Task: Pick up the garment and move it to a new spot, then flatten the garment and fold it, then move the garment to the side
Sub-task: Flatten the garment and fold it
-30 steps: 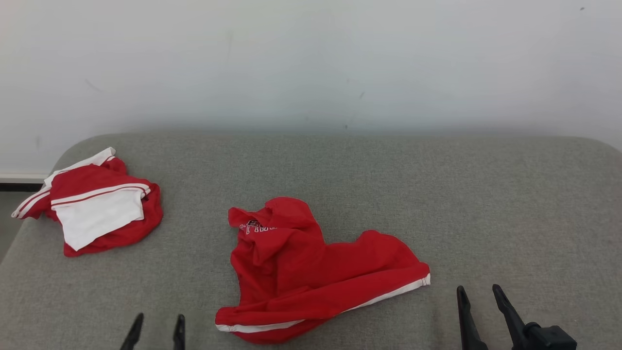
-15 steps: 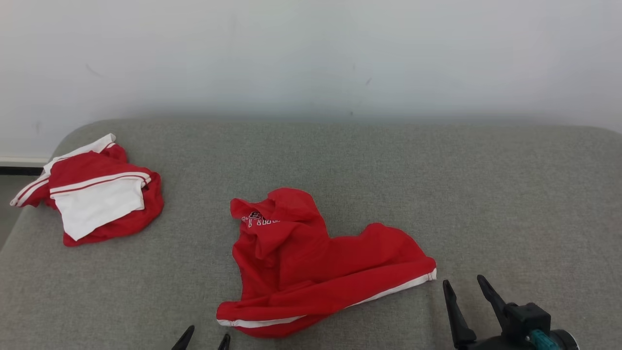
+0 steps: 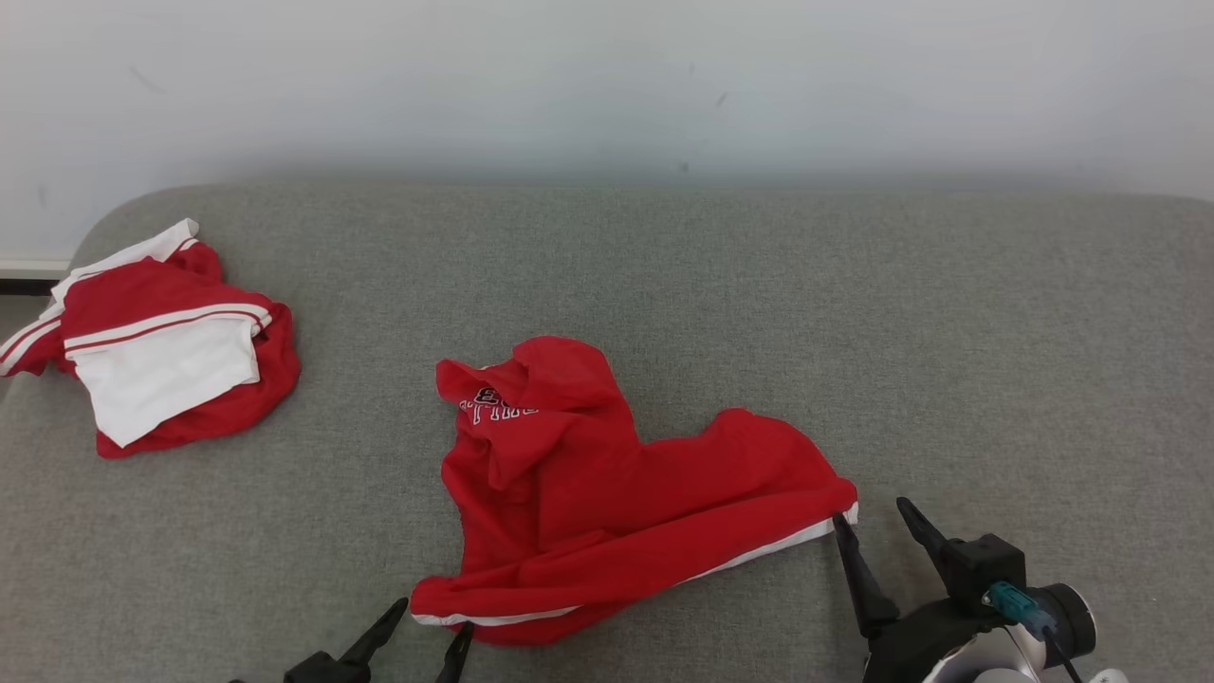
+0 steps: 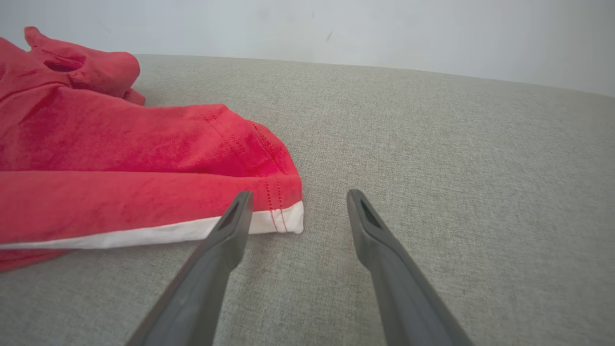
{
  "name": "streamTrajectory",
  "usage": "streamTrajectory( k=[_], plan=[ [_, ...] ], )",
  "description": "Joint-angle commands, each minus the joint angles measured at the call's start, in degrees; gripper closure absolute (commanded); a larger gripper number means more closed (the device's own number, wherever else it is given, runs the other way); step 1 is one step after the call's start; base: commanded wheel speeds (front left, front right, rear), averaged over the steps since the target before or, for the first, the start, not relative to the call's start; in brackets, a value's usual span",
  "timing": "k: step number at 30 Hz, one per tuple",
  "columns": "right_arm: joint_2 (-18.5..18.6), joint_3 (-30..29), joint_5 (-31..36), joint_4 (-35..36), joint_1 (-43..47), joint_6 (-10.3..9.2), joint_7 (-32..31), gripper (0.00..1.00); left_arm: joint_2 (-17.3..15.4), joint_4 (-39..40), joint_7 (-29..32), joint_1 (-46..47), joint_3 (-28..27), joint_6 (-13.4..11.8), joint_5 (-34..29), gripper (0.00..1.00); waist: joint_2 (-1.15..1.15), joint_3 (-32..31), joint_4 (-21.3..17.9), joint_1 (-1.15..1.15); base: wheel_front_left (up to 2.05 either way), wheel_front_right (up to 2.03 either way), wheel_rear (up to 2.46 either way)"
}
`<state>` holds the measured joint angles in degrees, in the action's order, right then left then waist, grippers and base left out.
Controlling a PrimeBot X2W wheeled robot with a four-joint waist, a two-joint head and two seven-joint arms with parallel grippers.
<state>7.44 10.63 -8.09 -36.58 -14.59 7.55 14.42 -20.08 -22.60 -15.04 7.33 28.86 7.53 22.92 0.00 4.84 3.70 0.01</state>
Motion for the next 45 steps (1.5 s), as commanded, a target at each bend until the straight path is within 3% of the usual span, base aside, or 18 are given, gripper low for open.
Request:
streamTrajectory(
  k=[1, 13, 14, 15, 16, 17, 24, 33, 39, 45],
  plan=[
    [0.4, 0.7, -0.6, -1.0, -1.0, -0.13, 0.4, 0.0, -0.5, -0.2, -0.2, 1.1, 0.5, -0.1, 0.4, 0.0, 0.0, 0.3, -0.1, -0.01, 0.0, 0.0, 0.0],
    [0.4, 4.7, -2.0, -8.6, -6.3, -0.13, 0.8, 0.0, -1.9, 2.0, -0.2, 3.4, 4.1, -0.1, 1.0, 0.0, 0.0, 2.3, 0.6, -0.01, 0.0, 0.0, 0.0],
    [0.5, 5.1, -2.2, -9.4, -6.6, -0.13, 0.8, 0.0, -1.9, 2.2, -0.2, 3.6, 4.4, -0.1, 1.3, 0.13, 0.0, 2.4, 0.7, -0.01, 0.0, 0.0, 0.0],
    [0.5, 5.3, -2.6, -10.1, -7.1, -0.13, 0.8, 0.0, -1.9, 2.5, -0.2, 3.7, 5.0, -0.1, 1.4, 0.78, 0.0, 2.6, 0.9, -0.01, 0.0, 0.0, 0.0],
    [0.4, 5.7, -3.0, -10.9, -7.6, -0.13, 0.8, 0.05, -2.0, 3.5, -0.2, 4.3, 5.1, -0.1, 1.0, 1.0, 0.0, 2.8, 1.0, -0.01, 0.0, 0.0, 0.0],
    [0.3, 6.1, -3.3, -11.7, -7.9, -0.13, 0.8, 1.0, -1.8, 3.9, -0.2, 4.2, 4.7, -0.1, 1.5, 1.0, 0.0, 2.8, 1.1, -0.01, 0.0, 0.0, 0.0],
    [0.6, 7.0, -5.1, -12.8, -8.5, -0.13, 0.7, 1.0, -1.9, 4.1, -0.2, 3.3, 5.6, -0.1, 2.2, 1.0, 0.0, 2.4, 1.6, -0.01, 0.0, 0.0, 0.0],
    [1.6, 7.6, -8.1, -6.6, -3.2, -0.13, 0.7, 1.0, -1.6, 6.7, -0.2, 0.0, 5.8, -0.1, 2.1, 1.0, 0.0, -1.2, 1.3, -0.01, 0.0, 0.0, 0.0],
    [3.0, 8.6, -10.3, -1.6, -2.2, -0.13, 0.7, 1.0, -3.1, 9.9, -0.2, 0.6, 3.5, -0.1, 1.5, 1.0, 0.0, -3.4, 0.6, -0.01, 0.0, 0.0, 0.0],
    [4.4, 9.3, -13.8, 3.6, -6.9, -0.13, -0.8, 1.0, -6.7, 12.0, -0.2, 8.4, 4.7, -0.1, 1.8, 1.0, 0.0, -3.0, -0.5, -0.01, 0.0, 0.0, 0.0]
  ],
)
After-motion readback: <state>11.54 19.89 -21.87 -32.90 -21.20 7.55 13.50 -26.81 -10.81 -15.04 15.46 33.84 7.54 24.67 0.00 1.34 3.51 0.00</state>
